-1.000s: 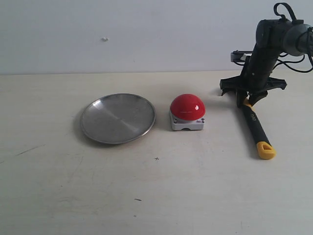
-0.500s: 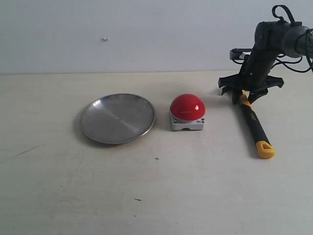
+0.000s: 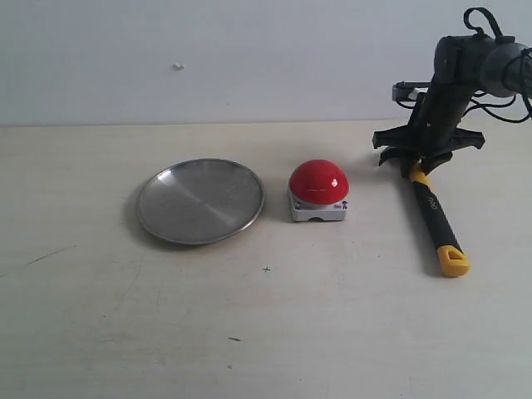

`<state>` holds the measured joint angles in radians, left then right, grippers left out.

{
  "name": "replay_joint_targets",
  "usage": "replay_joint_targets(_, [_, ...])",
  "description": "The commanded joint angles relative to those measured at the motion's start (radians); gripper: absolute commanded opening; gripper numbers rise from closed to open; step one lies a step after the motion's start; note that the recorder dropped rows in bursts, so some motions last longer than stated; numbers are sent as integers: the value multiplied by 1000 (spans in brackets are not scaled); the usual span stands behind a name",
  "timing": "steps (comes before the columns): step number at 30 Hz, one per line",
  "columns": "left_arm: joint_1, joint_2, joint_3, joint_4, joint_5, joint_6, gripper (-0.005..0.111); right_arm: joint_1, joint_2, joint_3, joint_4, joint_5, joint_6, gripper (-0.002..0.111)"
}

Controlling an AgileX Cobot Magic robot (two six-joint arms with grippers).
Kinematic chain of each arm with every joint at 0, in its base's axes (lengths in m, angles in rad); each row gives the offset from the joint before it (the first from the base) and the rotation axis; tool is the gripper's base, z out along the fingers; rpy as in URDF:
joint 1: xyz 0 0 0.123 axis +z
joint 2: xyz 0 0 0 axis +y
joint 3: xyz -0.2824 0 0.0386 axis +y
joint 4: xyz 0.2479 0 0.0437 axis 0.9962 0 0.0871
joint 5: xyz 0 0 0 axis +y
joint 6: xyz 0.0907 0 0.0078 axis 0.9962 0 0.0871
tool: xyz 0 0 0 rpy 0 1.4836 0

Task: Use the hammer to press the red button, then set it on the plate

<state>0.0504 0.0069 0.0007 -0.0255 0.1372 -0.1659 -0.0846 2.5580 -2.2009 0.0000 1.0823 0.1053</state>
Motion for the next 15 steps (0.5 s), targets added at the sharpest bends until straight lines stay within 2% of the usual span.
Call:
replay_joint_targets(1, [1, -7, -1, -37, -74, -179, 0, 3, -89, -2, 37, 10, -1, 0])
replay_joint_targets(8, [-1, -7, -1, -33, -299, -421, 0, 3, -198, -2, 54, 29, -11, 0])
replay_joint_targets(11, [-1, -7, -1, -14, -320, -545, 0, 3, -252, -2, 111, 34, -31, 0])
replay_joint_targets(13, [-1, 36, -1, 121, -448, -702, 0, 3, -297, -2, 193, 49, -42, 0])
replay_joint_targets(15, [-1, 114, -1, 366, -711, -836, 0, 21, -344, -2, 222, 58, -62, 0])
